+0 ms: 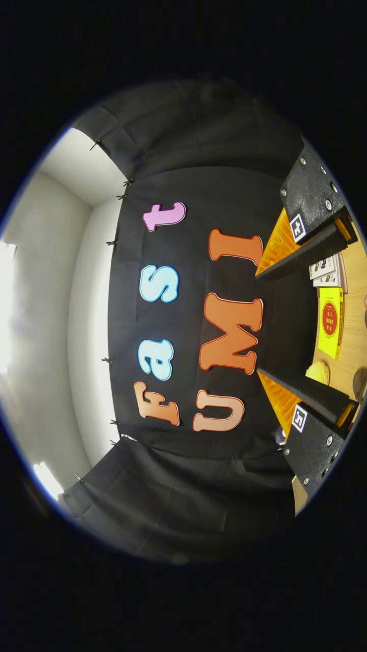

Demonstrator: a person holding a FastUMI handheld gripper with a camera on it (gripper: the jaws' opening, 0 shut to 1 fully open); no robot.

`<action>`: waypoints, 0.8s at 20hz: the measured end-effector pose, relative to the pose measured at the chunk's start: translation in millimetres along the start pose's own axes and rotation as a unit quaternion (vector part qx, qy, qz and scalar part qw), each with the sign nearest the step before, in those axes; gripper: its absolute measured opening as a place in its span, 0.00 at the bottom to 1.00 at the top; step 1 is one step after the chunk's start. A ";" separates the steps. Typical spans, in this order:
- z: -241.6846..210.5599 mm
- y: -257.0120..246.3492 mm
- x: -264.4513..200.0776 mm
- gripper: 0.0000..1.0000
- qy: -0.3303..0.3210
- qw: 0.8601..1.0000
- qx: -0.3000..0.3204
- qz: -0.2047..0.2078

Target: Open the storage box then place both shoes into the box .Put the left shoe in first, then the right shoe, with the right side of both shoes facing outward in a uniform manner.

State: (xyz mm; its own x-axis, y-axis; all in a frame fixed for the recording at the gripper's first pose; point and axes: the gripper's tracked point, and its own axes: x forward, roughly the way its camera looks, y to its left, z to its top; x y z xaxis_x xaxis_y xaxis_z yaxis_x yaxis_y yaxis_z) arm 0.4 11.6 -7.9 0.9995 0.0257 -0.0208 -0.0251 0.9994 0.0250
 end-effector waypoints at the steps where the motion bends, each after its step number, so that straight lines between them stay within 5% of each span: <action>1: 0.3 0.7 1.9 0.99 0.000 1.000 -0.001 0.001; 8: -16.8 21.1 2.4 0.99 0.019 0.999 0.012 0.022; 16: -93.3 90.4 -4.1 0.99 0.122 0.983 0.073 0.114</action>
State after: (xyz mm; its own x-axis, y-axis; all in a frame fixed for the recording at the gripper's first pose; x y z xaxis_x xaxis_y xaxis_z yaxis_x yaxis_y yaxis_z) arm -7.9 104.1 -98.7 0.9327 0.2714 -0.2373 -0.2269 0.9534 0.1989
